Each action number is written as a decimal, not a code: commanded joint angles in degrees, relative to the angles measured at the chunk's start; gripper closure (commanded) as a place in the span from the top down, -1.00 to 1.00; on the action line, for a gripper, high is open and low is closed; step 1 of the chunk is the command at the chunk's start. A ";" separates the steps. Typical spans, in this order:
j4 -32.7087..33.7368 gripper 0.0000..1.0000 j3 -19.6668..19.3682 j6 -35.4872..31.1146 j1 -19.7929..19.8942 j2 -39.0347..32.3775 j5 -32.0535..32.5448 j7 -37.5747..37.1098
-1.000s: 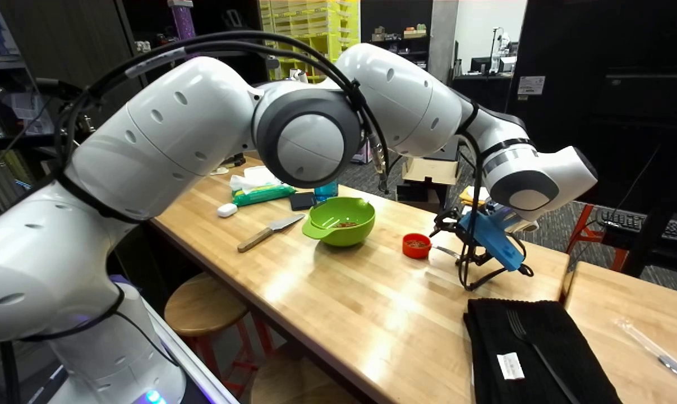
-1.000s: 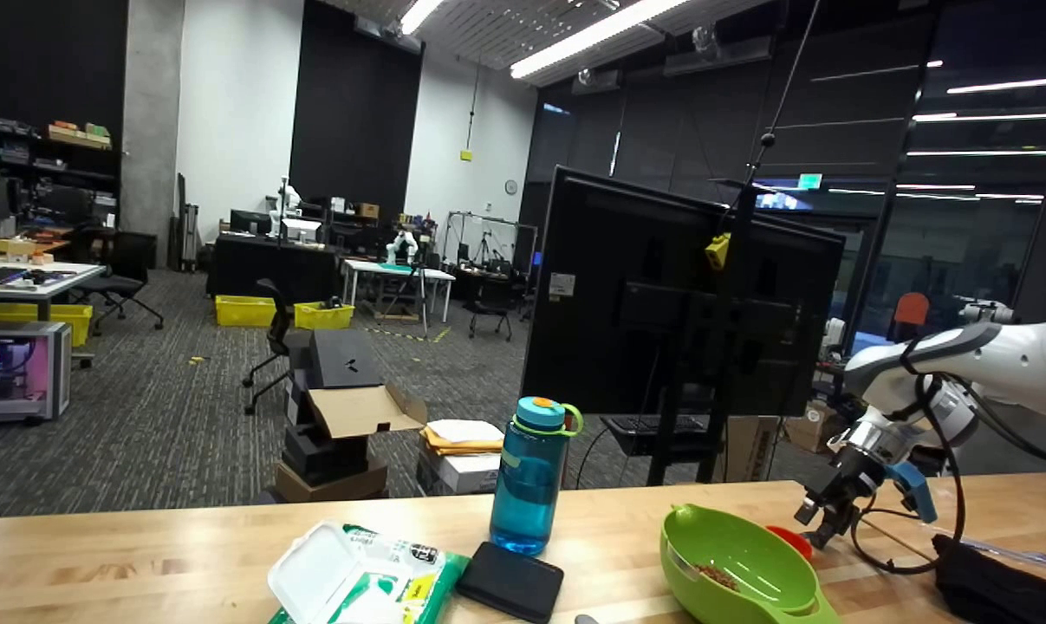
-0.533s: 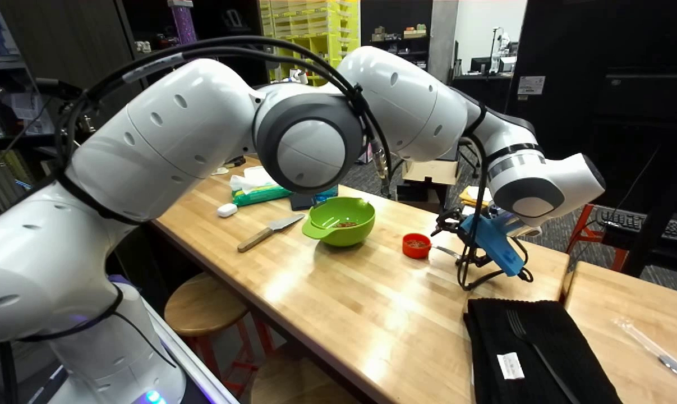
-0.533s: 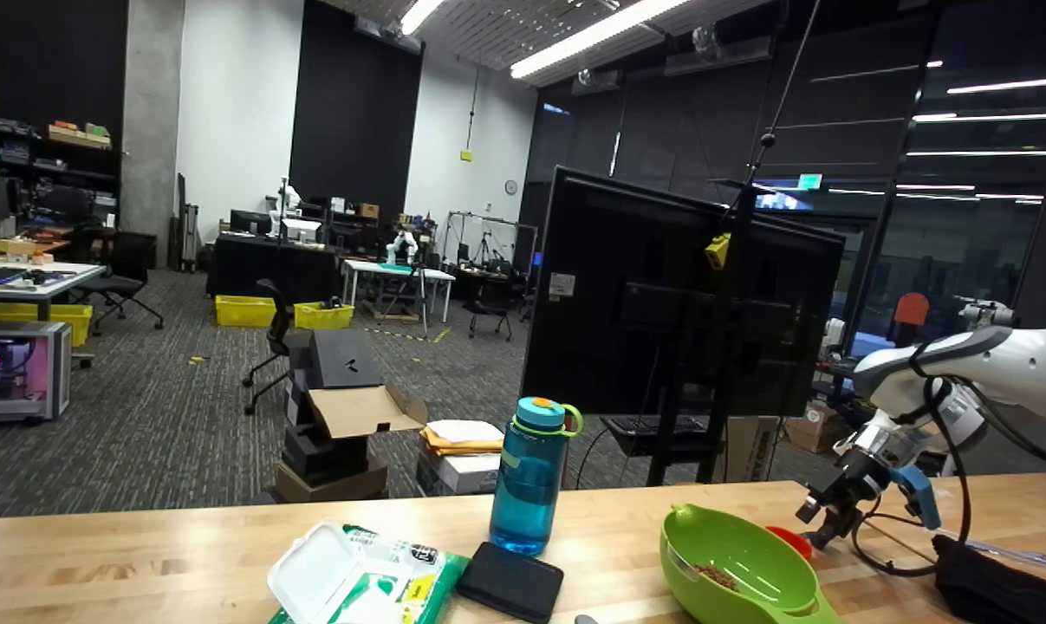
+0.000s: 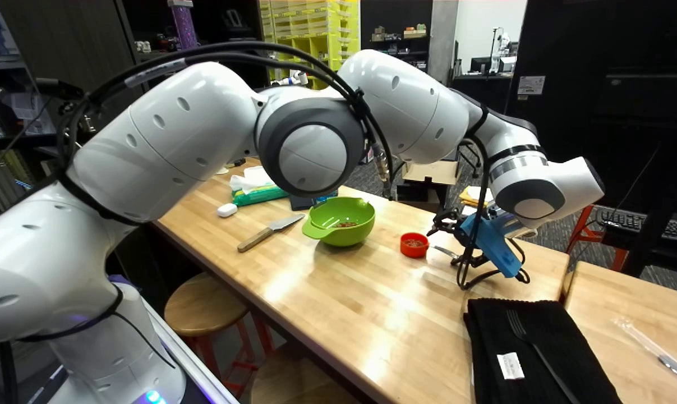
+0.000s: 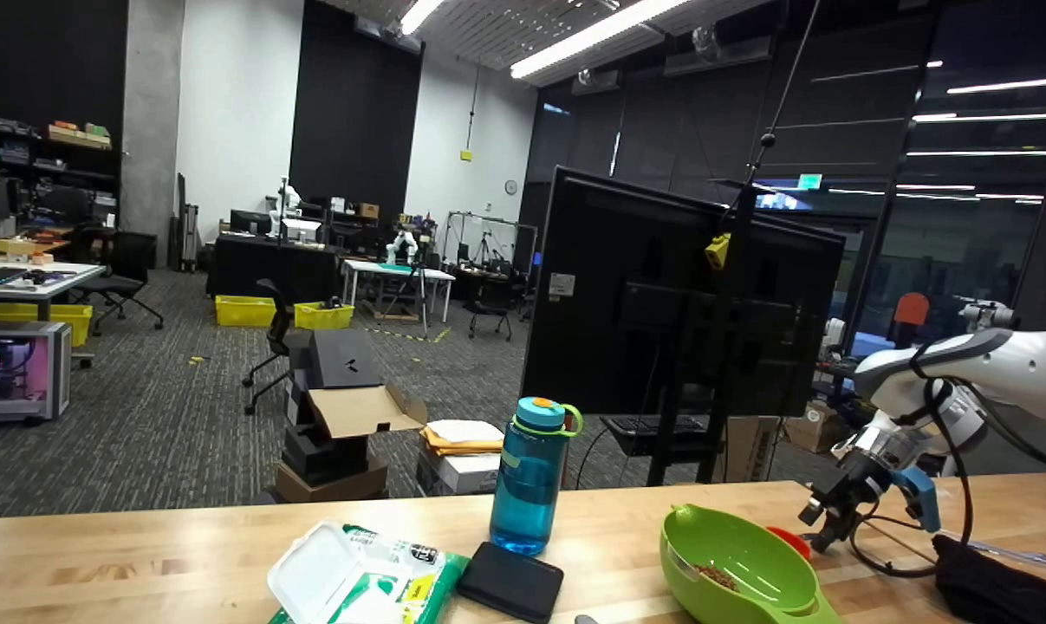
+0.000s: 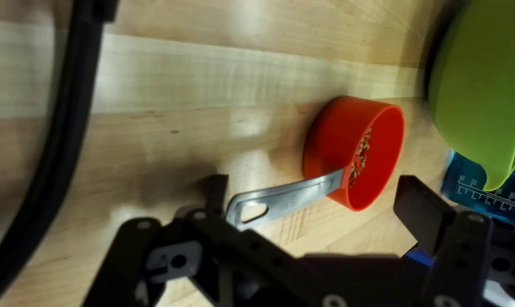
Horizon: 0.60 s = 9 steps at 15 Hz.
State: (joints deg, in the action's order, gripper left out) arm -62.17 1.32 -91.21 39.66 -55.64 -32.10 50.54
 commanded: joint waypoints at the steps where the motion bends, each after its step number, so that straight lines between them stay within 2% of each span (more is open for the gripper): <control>1: 1.93 1.00 0.74 2.54 0.32 -1.62 -0.13 1.02; 9: 3.84 1.00 0.74 4.80 0.43 -3.16 -0.32 1.66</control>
State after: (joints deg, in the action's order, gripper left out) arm -60.12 1.38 -88.13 39.67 -57.03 -32.10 51.55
